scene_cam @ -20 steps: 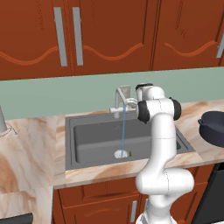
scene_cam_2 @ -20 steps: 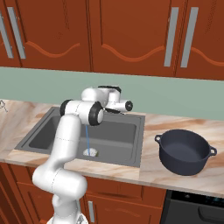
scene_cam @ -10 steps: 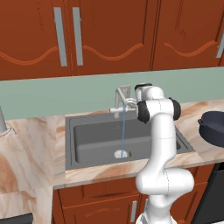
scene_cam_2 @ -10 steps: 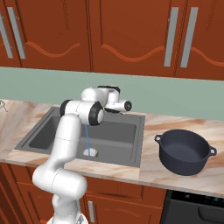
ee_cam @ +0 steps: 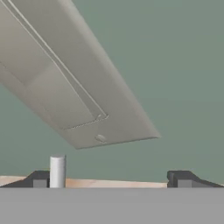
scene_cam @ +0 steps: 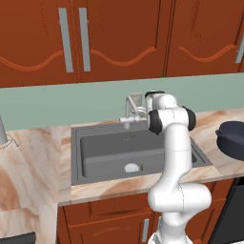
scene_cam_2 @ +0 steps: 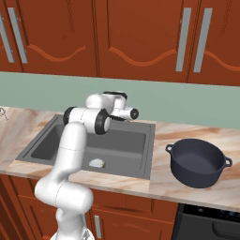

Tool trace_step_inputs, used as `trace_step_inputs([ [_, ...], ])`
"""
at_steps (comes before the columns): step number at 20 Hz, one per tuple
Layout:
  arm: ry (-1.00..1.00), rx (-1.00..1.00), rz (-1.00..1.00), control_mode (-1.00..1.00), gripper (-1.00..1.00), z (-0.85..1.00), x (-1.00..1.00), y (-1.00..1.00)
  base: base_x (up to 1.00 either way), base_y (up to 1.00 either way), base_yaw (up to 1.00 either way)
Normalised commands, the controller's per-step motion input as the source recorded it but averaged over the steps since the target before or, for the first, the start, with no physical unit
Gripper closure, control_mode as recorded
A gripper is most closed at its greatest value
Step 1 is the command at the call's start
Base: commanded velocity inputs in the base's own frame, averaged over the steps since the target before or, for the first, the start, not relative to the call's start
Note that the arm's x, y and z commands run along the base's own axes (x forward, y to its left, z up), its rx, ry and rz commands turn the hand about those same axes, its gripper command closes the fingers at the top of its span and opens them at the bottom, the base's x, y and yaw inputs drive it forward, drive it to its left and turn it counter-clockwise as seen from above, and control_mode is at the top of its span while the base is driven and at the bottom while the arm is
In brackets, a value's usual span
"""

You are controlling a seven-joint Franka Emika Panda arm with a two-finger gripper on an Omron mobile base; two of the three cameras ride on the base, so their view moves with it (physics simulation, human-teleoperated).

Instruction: Dump the lemon wedge from the pot into the sink. Then turn on the water and wash the lemon wedge. Then turn off the water and put the lemon wedge back in the pot.

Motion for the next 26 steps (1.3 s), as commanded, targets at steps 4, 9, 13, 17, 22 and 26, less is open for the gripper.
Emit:
trace_step_inputs([
  [4, 0.00, 0.00, -0.05, -1.00, -1.00, 0.00, 0.34, 0.40, 0.00, 0.00, 0.00],
  [9, 0.00, 0.00, -0.05, -1.00, -1.00, 0.00, 0.24, 0.39, 0.00, 0.00, 0.00],
  [13, 0.02, 0.00, -0.01, -1.00, -1.00, 0.00, 0.15, 0.01, 0.00, 0.00, 0.00],
  [17, 0.07, 0.00, -0.01, -1.00, -1.00, 0.01, -0.01, -0.39, 0.00, 0.00, 0.00],
  [22, 0.00, 0.01, 0.00, -1.00, -1.00, 0.23, -0.39, -0.15, 0.00, 0.00, 0.00],
  [26, -0.04, 0.02, 0.00, -1.00, -1.00, 0.34, -0.57, 0.00, 0.00, 0.00, 0.00],
])
